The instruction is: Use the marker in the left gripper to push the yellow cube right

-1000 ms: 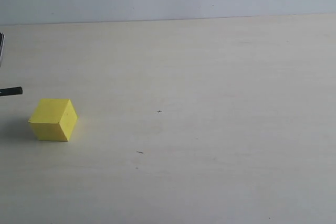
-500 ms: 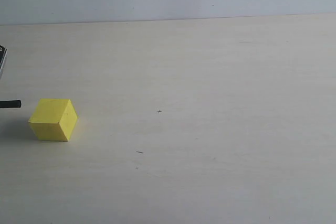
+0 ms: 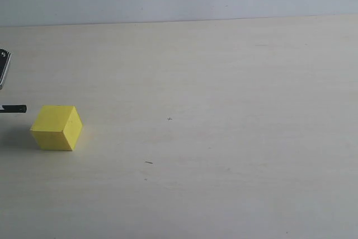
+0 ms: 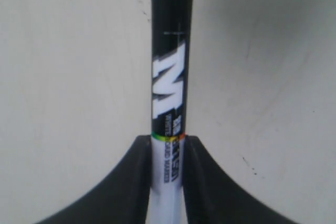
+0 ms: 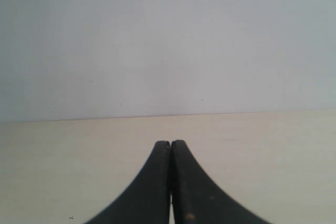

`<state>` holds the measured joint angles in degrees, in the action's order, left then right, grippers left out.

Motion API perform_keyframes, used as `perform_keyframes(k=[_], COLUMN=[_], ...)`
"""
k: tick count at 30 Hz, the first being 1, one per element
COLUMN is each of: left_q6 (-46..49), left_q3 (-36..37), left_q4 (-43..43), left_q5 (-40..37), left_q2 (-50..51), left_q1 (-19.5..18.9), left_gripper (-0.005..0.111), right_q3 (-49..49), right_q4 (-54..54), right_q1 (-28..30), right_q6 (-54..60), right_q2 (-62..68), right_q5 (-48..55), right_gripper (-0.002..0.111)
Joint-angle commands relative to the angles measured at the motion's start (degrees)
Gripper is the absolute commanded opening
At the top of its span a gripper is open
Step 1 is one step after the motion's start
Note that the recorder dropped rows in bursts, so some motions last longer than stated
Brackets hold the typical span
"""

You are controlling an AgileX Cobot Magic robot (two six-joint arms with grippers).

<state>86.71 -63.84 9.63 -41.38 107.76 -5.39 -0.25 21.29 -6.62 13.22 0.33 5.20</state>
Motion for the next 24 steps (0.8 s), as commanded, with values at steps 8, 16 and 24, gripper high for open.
perform_keyframes(k=[8,16,24], left_q6=[0.24,0.24,3.81], left_q3=[0.28,0.28,0.28], left_q4=[-0.54,-1.09,-7.48], left_q5=[1.15,5.27,-7.57], left_q2=[-0.32,-0.32,-0.12], left_q1=[-0.09,0.17,0.17], left_gripper=[0.000,0.000,0.000], right_q3=[0.25,0.25,0.25], right_q4=[-0.28,-0.28,-0.28], right_q1=[-0.07,-0.07,-0.07], right_q6=[0.15,0.15,0.15], right_q2=[-0.33,-0.33,-0.33], right_q5=[-0.18,-0.18,-0.18], right_gripper=[0.000,0.000,0.000])
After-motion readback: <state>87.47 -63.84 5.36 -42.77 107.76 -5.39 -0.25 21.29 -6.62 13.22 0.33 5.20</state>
